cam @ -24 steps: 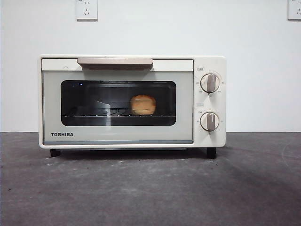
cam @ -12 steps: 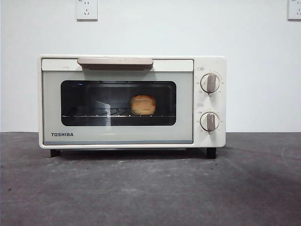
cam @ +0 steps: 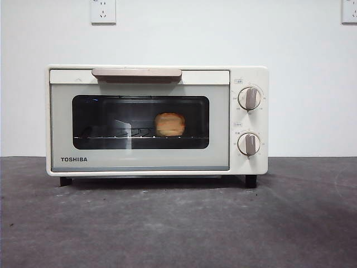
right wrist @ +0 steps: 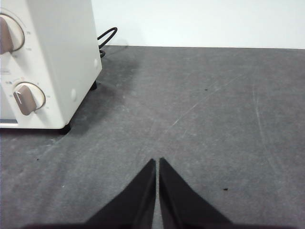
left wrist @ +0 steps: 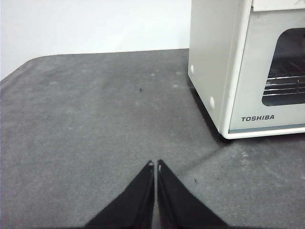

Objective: The left arm flap open the oven, the right arm pick bread and place it into oven, the left arm flap close the oven

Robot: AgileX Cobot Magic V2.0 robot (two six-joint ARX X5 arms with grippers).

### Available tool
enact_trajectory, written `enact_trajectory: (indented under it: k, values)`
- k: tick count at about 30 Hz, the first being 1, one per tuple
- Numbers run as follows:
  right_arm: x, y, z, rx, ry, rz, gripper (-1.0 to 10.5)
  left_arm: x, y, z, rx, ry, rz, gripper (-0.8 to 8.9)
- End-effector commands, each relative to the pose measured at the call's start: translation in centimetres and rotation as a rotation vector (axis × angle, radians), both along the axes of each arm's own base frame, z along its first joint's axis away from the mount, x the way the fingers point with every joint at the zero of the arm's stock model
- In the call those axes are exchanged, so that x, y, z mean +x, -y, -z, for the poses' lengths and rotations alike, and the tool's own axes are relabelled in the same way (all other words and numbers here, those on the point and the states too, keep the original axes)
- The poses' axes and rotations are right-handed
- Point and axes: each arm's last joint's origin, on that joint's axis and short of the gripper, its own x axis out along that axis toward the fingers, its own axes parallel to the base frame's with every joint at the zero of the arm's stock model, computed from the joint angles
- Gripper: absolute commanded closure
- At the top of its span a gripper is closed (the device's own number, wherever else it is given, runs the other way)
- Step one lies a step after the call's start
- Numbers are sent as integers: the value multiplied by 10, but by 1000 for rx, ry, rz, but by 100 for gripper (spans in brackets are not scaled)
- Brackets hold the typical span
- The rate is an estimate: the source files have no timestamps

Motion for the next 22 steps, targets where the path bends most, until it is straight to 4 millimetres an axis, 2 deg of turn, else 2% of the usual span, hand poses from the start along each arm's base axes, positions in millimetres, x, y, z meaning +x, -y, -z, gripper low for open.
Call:
enact_trajectory:
  k: [1, 22]
  values:
    - [0, 0, 2, 28, -8, 3, 940, 1, 0, 7, 4, -25, -2, 794]
    - [0, 0, 1, 28, 4, 3, 940, 1, 0, 7, 4, -25, -2, 794]
